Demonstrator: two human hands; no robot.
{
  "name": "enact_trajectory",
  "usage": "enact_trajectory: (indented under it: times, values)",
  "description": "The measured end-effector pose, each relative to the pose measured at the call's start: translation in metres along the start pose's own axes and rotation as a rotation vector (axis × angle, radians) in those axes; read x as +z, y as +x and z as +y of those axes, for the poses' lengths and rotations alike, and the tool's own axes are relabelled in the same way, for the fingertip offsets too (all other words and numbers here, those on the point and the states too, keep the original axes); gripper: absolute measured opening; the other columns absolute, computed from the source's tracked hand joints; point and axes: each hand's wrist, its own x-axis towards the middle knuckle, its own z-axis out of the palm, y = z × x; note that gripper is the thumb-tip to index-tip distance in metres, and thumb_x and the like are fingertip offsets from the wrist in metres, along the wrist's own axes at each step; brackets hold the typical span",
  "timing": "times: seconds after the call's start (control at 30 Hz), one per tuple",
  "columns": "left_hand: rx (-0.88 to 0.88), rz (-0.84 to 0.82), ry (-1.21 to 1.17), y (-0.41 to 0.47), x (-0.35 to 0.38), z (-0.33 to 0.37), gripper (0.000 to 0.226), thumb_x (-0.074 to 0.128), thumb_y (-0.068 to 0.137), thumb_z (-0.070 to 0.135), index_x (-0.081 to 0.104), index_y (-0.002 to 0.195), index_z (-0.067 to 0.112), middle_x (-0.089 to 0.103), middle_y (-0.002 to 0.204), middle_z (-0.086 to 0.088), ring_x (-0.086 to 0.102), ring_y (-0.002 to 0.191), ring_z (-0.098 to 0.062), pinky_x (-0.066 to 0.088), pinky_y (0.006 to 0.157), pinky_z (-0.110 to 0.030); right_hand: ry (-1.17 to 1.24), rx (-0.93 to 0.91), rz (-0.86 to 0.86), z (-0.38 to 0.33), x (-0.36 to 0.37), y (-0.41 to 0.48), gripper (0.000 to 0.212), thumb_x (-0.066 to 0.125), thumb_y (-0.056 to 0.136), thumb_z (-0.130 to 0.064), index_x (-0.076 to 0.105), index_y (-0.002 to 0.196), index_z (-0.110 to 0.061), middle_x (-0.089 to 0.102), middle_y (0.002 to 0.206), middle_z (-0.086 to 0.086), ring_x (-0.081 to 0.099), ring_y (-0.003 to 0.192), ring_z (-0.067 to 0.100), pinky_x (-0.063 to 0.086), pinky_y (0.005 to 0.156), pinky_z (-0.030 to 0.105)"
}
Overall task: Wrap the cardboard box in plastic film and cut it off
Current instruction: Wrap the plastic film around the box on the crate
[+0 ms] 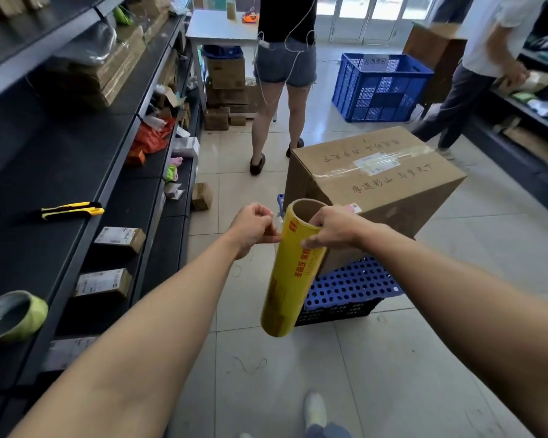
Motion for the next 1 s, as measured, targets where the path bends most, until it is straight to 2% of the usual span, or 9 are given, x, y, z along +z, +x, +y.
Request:
enact_trajectory:
  times: [0.1, 0.23, 0.37, 0.47, 0.53, 0.63, 0.77, 0.87, 1.0]
  values:
    - [-0.03, -0.032, 0.008, 0.0, 0.006, -0.003, 0.016, 0.042, 0.095, -0.004, 0.047, 0.087, 0.008, 0.055, 0.075, -0.011, 0.059, 0.069, -0.02, 0.059, 0.072, -0.036, -0.104, 0.06, -0.023, -0.001, 0.009, 0.003, 0.024, 0.066, 0.079, -0.031, 0.054, 0.062, -0.018, 0.053, 0.064, -0.006, 0.054, 0.07, 0.015, 0.042, 0.07, 0.029]
    - [-0.07, -0.063, 0.016, 0.0, 0.008, -0.009, 0.016, 0.043, 0.095, -0.005, 0.048, 0.087, 0.008, 0.056, 0.074, -0.011, 0.06, 0.066, -0.02, 0.058, 0.071, -0.034, -0.222, 0.141, -0.043, 0.01, 0.018, 0.0, 0.024, 0.064, 0.081, -0.036, 0.053, 0.067, -0.02, 0.054, 0.07, -0.007, 0.053, 0.085, 0.017, 0.026, 0.1, 0.044]
    - [-0.085, -0.073, 0.034, -0.003, 0.012, -0.012, 0.018, 0.043, 0.095, -0.005, 0.048, 0.084, 0.008, 0.056, 0.074, -0.011, 0.059, 0.067, -0.02, 0.057, 0.074, -0.036, -0.11, 0.133, -0.077, 0.011, 0.032, -0.003, 0.029, 0.064, 0.083, -0.039, 0.052, 0.067, -0.019, 0.057, 0.071, -0.004, 0.056, 0.082, 0.018, 0.028, 0.091, 0.04]
    - [-0.091, -0.081, 0.016, -0.003, 0.012, -0.014, 0.019, 0.043, 0.095, -0.006, 0.048, 0.083, 0.008, 0.055, 0.071, -0.011, 0.059, 0.066, -0.021, 0.056, 0.079, -0.04, 0.207, 0.166, -0.049, 0.007, 0.047, 0.001, 0.027, 0.066, 0.079, -0.025, 0.047, 0.062, -0.016, 0.05, 0.067, 0.001, 0.05, 0.064, 0.017, 0.041, 0.067, 0.033]
    - [-0.087, -0.113, 0.0, -0.004, 0.012, -0.013, 0.019, 0.043, 0.095, -0.007, 0.048, 0.083, 0.007, 0.055, 0.07, -0.012, 0.058, 0.063, -0.02, 0.056, 0.081, -0.042, 0.375, 0.215, 0.019, 0.007, 0.052, 0.003, 0.026, 0.066, 0.077, -0.018, 0.045, 0.061, -0.016, 0.042, 0.063, 0.001, 0.043, 0.058, 0.017, 0.038, 0.057, 0.03]
    - [-0.071, -0.153, 0.014, -0.006, 0.011, -0.01, 0.017, 0.043, 0.095, -0.006, 0.049, 0.085, 0.006, 0.055, 0.071, -0.012, 0.058, 0.062, -0.019, 0.057, 0.078, -0.04, 0.419, 0.27, 0.047, 0.011, 0.053, 0.001, 0.024, 0.064, 0.084, -0.022, 0.054, 0.067, -0.008, 0.049, 0.066, 0.005, 0.05, 0.063, 0.021, 0.043, 0.059, 0.031]
    - [-0.058, -0.182, 0.067, -0.004, 0.004, -0.01, 0.013, 0.048, 0.092, -0.006, 0.051, 0.088, 0.006, 0.054, 0.076, -0.012, 0.058, 0.066, -0.02, 0.056, 0.08, -0.039, 0.381, 0.313, -0.031, 0.022, 0.046, -0.003, 0.037, 0.065, 0.087, -0.028, 0.066, 0.105, 0.004, 0.066, 0.108, 0.017, 0.064, 0.098, 0.03, 0.053, 0.089, 0.043]
    - [-0.023, -0.193, 0.223, 0.001, 0.0, -0.009, 0.018, 0.057, 0.085, -0.009, 0.057, 0.1, 0.003, 0.055, 0.085, -0.01, 0.059, 0.075, -0.019, 0.056, 0.075, -0.029, 0.316, 0.302, -0.079, 0.026, 0.034, -0.006, 0.035, 0.064, 0.087, -0.028, 0.067, 0.106, 0.001, 0.066, 0.108, 0.016, 0.064, 0.098, 0.028, 0.053, 0.088, 0.041]
    - [0.023, -0.057, 0.367, 0.018, 0.003, -0.011, 0.007, 0.059, 0.088, -0.002, 0.064, 0.086, 0.004, 0.06, 0.084, -0.011, 0.058, 0.073, -0.017, 0.052, 0.064, -0.022, 0.143, 0.293, -0.067, 0.029, 0.018, -0.007, 0.03, 0.062, 0.089, -0.031, 0.063, 0.086, -0.001, 0.063, 0.092, 0.013, 0.061, 0.081, 0.024, 0.051, 0.071, 0.034]
